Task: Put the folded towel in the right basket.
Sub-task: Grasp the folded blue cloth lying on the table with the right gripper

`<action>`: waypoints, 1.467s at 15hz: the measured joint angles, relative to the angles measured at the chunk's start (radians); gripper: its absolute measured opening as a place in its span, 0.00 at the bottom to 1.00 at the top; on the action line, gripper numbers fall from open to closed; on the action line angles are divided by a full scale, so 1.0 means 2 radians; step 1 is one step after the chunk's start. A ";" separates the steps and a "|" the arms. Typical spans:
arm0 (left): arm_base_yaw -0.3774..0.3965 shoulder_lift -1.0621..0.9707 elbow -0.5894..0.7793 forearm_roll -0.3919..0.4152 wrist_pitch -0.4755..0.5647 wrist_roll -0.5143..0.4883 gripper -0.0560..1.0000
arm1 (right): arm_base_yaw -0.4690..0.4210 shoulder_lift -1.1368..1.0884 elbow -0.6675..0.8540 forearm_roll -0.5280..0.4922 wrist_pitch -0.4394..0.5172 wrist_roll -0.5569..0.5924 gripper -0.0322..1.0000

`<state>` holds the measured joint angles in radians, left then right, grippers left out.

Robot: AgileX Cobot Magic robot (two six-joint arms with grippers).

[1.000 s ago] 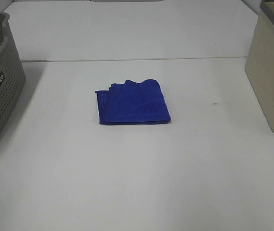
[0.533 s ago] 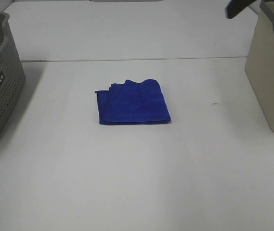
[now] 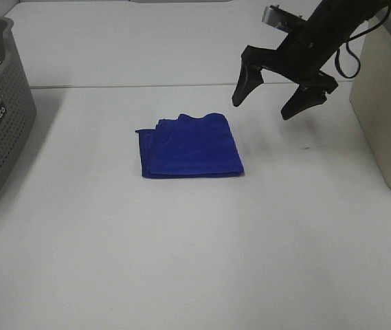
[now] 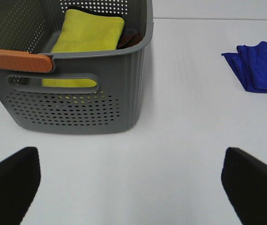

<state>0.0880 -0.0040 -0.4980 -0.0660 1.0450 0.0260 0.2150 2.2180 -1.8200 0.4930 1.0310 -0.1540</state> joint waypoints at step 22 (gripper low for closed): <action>0.000 0.000 0.000 0.001 0.000 0.000 0.97 | 0.090 0.186 -0.116 0.126 -0.032 -0.043 0.39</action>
<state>0.0880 -0.0040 -0.4980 -0.0650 1.0450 0.0260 0.3960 2.5890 -2.0510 0.7440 0.9660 -0.2410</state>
